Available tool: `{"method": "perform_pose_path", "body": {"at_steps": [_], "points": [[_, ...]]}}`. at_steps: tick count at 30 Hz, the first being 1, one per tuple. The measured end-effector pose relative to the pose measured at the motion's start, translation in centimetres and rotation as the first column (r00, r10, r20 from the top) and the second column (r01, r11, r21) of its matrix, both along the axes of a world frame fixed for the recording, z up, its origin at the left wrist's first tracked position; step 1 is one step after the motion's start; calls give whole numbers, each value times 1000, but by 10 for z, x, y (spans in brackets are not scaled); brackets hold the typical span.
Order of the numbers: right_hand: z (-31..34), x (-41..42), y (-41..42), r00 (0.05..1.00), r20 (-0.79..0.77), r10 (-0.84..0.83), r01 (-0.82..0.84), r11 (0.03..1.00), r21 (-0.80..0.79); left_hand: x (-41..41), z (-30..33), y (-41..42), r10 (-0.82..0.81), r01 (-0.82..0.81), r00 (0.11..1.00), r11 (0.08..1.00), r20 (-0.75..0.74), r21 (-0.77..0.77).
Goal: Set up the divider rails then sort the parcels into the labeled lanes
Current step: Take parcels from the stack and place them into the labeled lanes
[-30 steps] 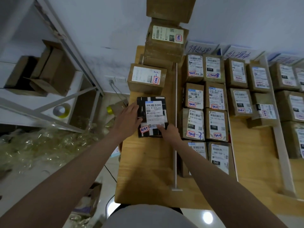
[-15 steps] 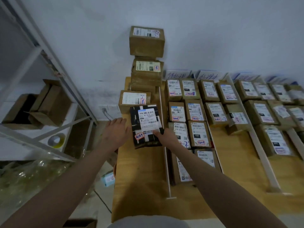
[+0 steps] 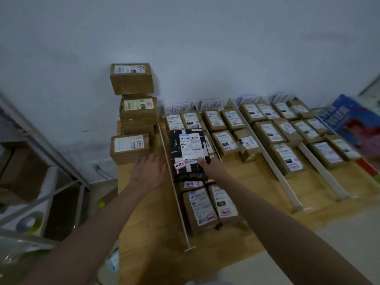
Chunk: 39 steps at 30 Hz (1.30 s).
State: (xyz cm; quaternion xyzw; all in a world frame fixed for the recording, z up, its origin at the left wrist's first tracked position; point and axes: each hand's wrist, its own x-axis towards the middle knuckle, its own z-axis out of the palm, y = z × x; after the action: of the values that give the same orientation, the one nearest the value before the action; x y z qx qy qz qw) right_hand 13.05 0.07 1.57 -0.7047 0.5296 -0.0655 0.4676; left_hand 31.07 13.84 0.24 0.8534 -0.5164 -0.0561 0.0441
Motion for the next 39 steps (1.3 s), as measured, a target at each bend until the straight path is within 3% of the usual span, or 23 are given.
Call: {"method": "perform_pose_path", "body": {"at_steps": [10, 22, 32, 39], "points": [[-16, -145, -36, 987, -31, -160, 161, 987, 20, -123, -20, -43, -86, 85, 996, 989, 0, 121], [-34, -307, -73, 989, -42, -139, 140, 990, 0, -284, -39, -68, -38, 36, 999, 989, 9, 143], [-55, -315, -111, 997, -37, -68, 69, 997, 35, -291, -44, -95, 29, -32, 999, 989, 19, 145], [-77, -284, -149, 991, -126, 54, -50, 998, 33, -258, -61, -136, 58, -57, 998, 986, 0, 159]]}}
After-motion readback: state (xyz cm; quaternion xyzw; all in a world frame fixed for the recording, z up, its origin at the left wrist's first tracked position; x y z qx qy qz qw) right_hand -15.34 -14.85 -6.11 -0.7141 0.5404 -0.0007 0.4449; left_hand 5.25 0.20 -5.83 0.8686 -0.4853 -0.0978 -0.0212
